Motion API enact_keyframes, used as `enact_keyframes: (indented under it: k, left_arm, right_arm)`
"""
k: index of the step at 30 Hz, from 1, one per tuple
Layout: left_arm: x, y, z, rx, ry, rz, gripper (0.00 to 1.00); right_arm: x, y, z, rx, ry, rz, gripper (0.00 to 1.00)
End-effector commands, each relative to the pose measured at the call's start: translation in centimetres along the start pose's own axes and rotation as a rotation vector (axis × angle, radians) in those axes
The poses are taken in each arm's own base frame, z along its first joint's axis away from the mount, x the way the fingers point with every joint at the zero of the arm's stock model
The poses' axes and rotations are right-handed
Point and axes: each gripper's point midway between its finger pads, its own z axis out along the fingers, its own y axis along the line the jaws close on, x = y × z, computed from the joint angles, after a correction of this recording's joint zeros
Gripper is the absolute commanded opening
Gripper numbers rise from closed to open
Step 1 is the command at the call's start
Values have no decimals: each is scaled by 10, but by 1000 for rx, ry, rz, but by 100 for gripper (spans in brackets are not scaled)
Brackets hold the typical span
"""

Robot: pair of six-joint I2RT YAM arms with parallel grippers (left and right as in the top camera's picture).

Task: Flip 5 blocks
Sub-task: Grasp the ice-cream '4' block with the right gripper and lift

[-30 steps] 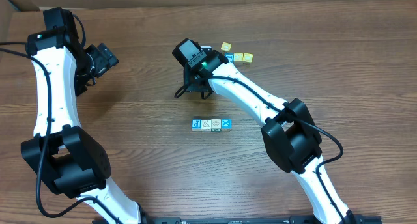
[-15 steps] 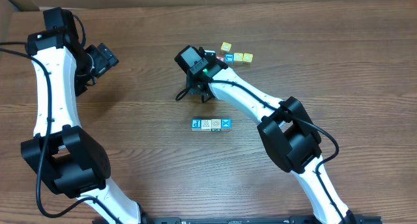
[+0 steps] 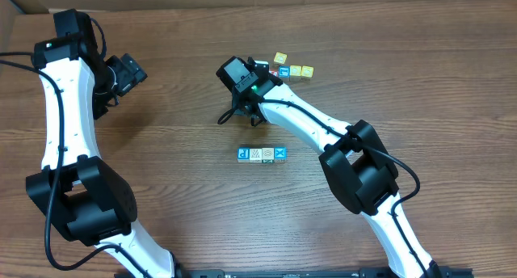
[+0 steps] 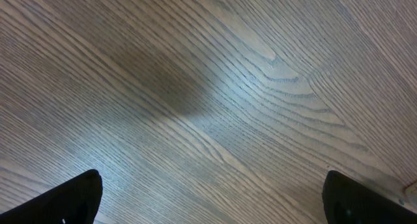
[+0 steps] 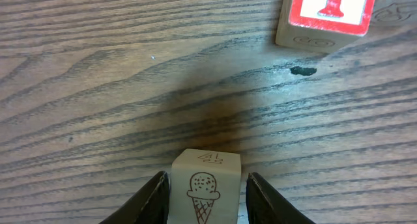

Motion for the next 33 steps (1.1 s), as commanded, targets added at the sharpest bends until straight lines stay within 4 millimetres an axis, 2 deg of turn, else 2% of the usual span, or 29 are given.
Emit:
enact_keyframes:
  k: [1, 21, 24, 25, 26, 30, 33]
  left_arm:
    - [-3, -4, -8, 9, -23, 11, 100]
    - [-3, -4, -8, 10, -23, 11, 100]
    - [-3, -4, -8, 10, -24, 11, 100]
    - [-3, -4, -8, 10, -24, 11, 100]
    - [-3, -4, -8, 10, -24, 11, 100]
    - [-3, -4, -8, 10, -24, 11, 100]
    - [-3, -4, -8, 10, -23, 11, 100]
  right_arm:
    - [-2, -5, 2, 19, -10, -46, 40]
    - [10, -10, 5, 38, 25, -68, 35]
    - [-2, -7, -14, 26, 10, -69, 35]
    - [-9, -5, -29, 16, -2, -64, 35]
    - [-12, -5, -34, 12, -7, -63, 35]
    - [-32, -8, -89, -21, -50, -49, 35]
    - [-39, -23, -123, -17, -55, -31, 34]
